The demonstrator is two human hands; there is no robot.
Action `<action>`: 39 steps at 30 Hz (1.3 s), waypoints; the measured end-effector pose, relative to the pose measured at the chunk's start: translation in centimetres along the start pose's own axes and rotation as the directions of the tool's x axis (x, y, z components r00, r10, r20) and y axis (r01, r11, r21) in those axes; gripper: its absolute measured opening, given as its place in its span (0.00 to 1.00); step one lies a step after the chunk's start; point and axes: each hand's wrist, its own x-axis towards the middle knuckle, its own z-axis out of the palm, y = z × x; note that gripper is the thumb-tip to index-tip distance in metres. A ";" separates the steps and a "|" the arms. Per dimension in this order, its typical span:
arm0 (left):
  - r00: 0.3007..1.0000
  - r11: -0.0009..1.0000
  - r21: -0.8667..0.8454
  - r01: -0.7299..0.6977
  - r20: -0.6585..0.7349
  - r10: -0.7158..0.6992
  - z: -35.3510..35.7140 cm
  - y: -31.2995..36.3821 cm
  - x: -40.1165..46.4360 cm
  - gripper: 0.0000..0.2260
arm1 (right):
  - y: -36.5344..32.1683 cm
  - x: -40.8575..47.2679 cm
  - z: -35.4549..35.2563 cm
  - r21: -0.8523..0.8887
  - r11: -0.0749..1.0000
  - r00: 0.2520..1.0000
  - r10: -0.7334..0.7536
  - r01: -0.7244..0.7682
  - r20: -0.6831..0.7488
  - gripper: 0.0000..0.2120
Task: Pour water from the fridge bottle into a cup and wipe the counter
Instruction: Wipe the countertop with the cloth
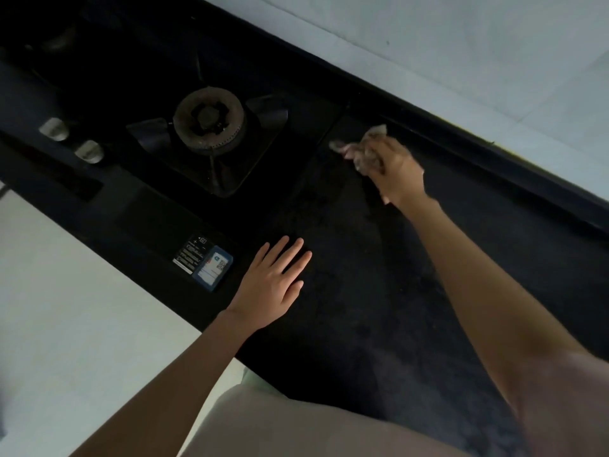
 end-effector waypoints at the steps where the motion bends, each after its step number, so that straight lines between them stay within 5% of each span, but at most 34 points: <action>1: 1.000 1.000 -0.006 0.001 0.005 -0.001 -0.1 0.0 0.0 0.23 | 0.5 1.3 0.0 -0.020 0.997 0.998 0.068 -0.068 -0.008 0.24; 4: 1.000 1.000 -0.004 0.001 0.015 -0.001 -0.3 0.0 0.1 0.23 | 0.2 2.4 0.4 -0.038 0.993 0.994 0.108 -0.109 -0.017 0.23; 13: 1.000 1.000 0.013 0.001 0.026 -0.001 -0.3 0.2 0.1 0.24 | -2.9 -13.3 -0.4 0.050 0.983 0.983 -0.178 0.176 0.040 0.21; 17: 0.999 1.000 0.008 -0.010 0.033 0.010 -0.4 0.0 0.1 0.24 | -0.8 -10.9 -1.4 0.045 0.974 0.966 -0.224 0.220 0.127 0.22; 23: 0.999 1.000 0.014 -0.017 0.036 0.016 -0.8 -0.1 0.1 0.23 | 4.5 -3.2 -3.6 -0.048 0.981 0.981 0.185 -0.188 -0.057 0.22; 31: 0.997 1.000 0.029 -0.003 0.079 0.001 -0.7 -0.1 0.2 0.23 | -3.5 -14.1 -0.4 -0.036 0.884 0.841 0.431 -0.467 -0.327 0.21; 35: 0.997 1.000 0.016 -0.006 0.083 0.005 -0.7 -0.1 0.2 0.23 | -7.7 -15.6 1.2 -0.028 0.963 0.948 0.258 -0.268 -0.187 0.21; 39: 0.998 1.000 0.012 -0.015 0.066 0.015 -0.6 0.0 0.1 0.23 | -4.4 -10.3 0.4 -0.088 0.989 0.990 0.113 -0.121 -0.087 0.20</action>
